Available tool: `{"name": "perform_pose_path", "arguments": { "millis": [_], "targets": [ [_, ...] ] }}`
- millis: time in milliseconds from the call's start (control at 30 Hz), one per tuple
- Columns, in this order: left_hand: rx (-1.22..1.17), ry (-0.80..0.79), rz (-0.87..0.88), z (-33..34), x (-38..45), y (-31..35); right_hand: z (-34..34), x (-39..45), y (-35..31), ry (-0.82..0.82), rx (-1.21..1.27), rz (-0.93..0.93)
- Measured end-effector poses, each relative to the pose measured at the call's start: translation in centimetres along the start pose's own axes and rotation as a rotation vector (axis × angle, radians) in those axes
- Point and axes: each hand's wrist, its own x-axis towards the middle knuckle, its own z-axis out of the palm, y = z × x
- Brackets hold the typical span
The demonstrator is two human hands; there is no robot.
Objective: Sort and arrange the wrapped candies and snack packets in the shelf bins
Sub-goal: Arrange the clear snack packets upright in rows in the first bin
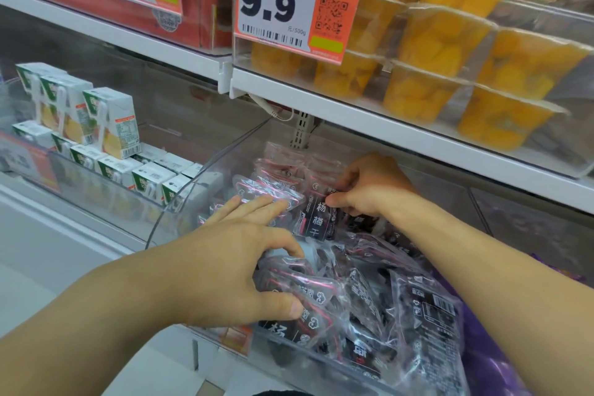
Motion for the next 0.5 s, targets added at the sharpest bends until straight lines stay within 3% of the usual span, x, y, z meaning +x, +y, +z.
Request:
{"name": "perform_pose_path", "arguments": {
  "millis": [267, 500],
  "targets": [
    [0.015, 0.002, 0.004, 0.0, 0.0, 0.1, 0.7, -0.2, -0.1, 0.101, -0.051, -0.026],
    [0.004, 0.009, 0.0, 0.0, -0.2, 0.2, -1.5, -1.5, -1.0, 0.008, -0.275, -0.005]
  ]
}}
